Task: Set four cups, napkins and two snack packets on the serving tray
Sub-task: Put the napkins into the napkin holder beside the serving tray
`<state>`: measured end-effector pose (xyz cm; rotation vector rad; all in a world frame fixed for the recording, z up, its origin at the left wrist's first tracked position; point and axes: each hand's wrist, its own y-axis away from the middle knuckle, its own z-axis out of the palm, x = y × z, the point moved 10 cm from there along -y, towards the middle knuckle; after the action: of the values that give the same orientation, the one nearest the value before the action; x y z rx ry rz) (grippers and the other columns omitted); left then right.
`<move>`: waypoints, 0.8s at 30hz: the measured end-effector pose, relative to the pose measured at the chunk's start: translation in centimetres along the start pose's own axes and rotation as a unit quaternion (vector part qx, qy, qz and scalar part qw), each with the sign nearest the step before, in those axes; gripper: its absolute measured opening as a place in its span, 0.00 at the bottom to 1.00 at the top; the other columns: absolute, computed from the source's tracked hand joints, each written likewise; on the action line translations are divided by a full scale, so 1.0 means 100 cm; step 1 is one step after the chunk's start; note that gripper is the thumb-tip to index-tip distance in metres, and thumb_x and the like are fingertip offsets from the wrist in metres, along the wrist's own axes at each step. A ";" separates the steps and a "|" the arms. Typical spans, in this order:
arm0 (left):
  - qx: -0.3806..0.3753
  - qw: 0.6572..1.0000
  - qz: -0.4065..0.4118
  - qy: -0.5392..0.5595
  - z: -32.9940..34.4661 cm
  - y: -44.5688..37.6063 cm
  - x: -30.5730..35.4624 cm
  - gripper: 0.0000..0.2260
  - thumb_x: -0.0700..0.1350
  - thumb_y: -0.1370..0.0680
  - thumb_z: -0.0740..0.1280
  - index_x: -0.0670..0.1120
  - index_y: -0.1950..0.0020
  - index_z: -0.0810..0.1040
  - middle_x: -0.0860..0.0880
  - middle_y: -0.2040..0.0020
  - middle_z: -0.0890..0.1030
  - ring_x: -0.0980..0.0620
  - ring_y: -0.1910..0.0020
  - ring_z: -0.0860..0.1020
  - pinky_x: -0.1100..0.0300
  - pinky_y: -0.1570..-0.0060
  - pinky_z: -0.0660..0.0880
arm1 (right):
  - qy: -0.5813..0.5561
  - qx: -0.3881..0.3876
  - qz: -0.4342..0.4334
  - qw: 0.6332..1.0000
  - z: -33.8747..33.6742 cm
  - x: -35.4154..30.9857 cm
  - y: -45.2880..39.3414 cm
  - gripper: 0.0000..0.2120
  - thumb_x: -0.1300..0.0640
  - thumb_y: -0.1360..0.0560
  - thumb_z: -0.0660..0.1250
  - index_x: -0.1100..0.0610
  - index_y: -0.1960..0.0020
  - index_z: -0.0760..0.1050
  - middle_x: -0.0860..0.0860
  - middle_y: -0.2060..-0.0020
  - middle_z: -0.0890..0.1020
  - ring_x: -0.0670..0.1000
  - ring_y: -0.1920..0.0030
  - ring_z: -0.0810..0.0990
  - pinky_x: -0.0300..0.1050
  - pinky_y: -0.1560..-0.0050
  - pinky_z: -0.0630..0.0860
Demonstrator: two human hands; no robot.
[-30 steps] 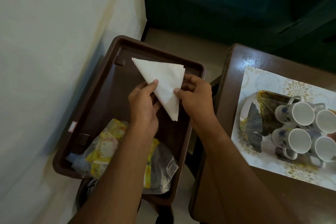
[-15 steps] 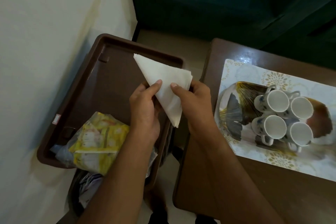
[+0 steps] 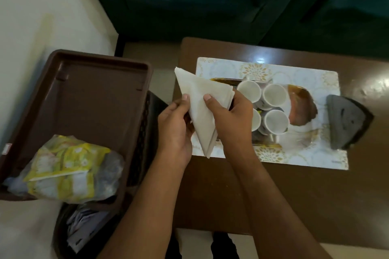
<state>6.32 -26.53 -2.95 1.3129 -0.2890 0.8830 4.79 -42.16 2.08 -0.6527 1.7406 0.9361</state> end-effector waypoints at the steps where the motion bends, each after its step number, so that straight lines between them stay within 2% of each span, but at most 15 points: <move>1: -0.005 1.000 -0.001 -0.010 0.009 0.004 -0.007 0.11 0.48 0.17 0.69 0.43 0.39 0.84 0.45 0.44 0.88 0.44 0.42 0.86 0.51 0.50 0.84 | 0.001 0.009 -0.005 1.000 -0.013 0.000 0.001 0.12 0.56 0.24 0.75 0.55 0.40 0.81 0.47 0.49 0.87 0.45 0.49 0.86 0.47 0.49 0.85; 3: -0.016 0.999 -0.007 -0.031 0.032 0.013 -0.023 0.09 0.48 0.17 0.68 0.46 0.42 0.84 0.47 0.46 0.88 0.46 0.44 0.86 0.52 0.52 0.84 | 0.002 0.023 -0.014 1.000 -0.042 0.001 -0.001 0.10 0.56 0.24 0.75 0.51 0.44 0.80 0.43 0.52 0.86 0.41 0.52 0.85 0.39 0.53 0.83; 5: -0.024 0.999 -0.011 -0.047 0.053 0.021 -0.038 0.09 0.49 0.17 0.68 0.47 0.41 0.85 0.47 0.46 0.88 0.49 0.47 0.86 0.54 0.55 0.84 | 0.008 0.040 -0.018 0.999 -0.068 0.001 -0.003 0.10 0.56 0.24 0.76 0.49 0.45 0.79 0.41 0.54 0.84 0.39 0.53 0.84 0.35 0.56 0.82; 7: -0.033 0.998 -0.012 -0.046 0.077 0.028 -0.052 0.08 0.48 0.16 0.67 0.47 0.44 0.85 0.49 0.50 0.88 0.53 0.53 0.86 0.58 0.62 0.83 | 0.016 0.062 -0.022 0.998 -0.096 0.001 -0.006 0.13 0.57 0.24 0.75 0.54 0.41 0.80 0.43 0.53 0.84 0.42 0.52 0.84 0.38 0.54 0.83; 9: -0.046 0.998 -0.016 -0.049 0.098 0.035 -0.066 0.07 0.48 0.16 0.67 0.49 0.46 0.84 0.51 0.54 0.88 0.55 0.56 0.86 0.58 0.63 0.82 | 0.016 0.080 -0.030 0.996 -0.121 0.001 -0.009 0.11 0.59 0.24 0.75 0.52 0.44 0.80 0.44 0.54 0.85 0.44 0.52 0.85 0.41 0.53 0.84; 11: -0.069 0.995 -0.027 -0.064 0.120 0.043 -0.084 0.08 0.49 0.16 0.67 0.49 0.42 0.84 0.51 0.52 0.88 0.53 0.53 0.85 0.55 0.58 0.82 | 0.022 0.104 -0.044 0.993 -0.148 -0.001 -0.013 0.10 0.60 0.24 0.75 0.49 0.46 0.79 0.43 0.54 0.84 0.44 0.52 0.85 0.41 0.53 0.84; 13: -0.098 0.992 -0.039 -0.072 0.141 0.050 -0.104 0.10 0.48 0.16 0.67 0.48 0.38 0.83 0.48 0.45 0.88 0.50 0.46 0.85 0.55 0.54 0.82 | 0.029 0.130 -0.054 0.990 -0.175 0.000 -0.017 0.11 0.59 0.24 0.75 0.53 0.44 0.80 0.45 0.52 0.85 0.44 0.51 0.85 0.40 0.53 0.84; 15: -0.125 0.987 -0.052 -0.082 0.159 0.057 -0.124 0.12 0.47 0.16 0.67 0.46 0.34 0.81 0.45 0.39 0.86 0.48 0.41 0.84 0.58 0.55 0.82 | 0.031 0.151 -0.058 0.986 -0.199 0.002 -0.021 0.12 0.59 0.24 0.75 0.53 0.42 0.80 0.45 0.51 0.85 0.44 0.49 0.85 0.37 0.52 0.83; 20: -0.167 0.978 -0.074 -0.098 0.194 0.067 -0.169 0.14 0.39 0.17 0.67 0.46 0.31 0.78 0.47 0.40 0.87 0.52 0.45 0.86 0.60 0.56 0.82 | 0.047 0.199 -0.060 0.977 -0.251 0.008 -0.028 0.10 0.59 0.24 0.74 0.53 0.44 0.79 0.38 0.55 0.81 0.41 0.52 0.84 0.29 0.56 0.79; 24: -0.201 0.969 -0.066 -0.123 0.223 0.071 -0.195 0.17 0.34 0.19 0.69 0.44 0.31 0.78 0.43 0.39 0.86 0.51 0.45 0.86 0.60 0.53 0.82 | 0.071 0.237 -0.079 0.966 -0.287 0.009 -0.035 0.08 0.59 0.24 0.74 0.51 0.47 0.78 0.40 0.56 0.82 0.43 0.53 0.84 0.31 0.57 0.80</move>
<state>-5.05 -54.77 -4.25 1.0452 -0.5396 0.5128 -7.74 -67.99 5.58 -0.5409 1.9162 0.3450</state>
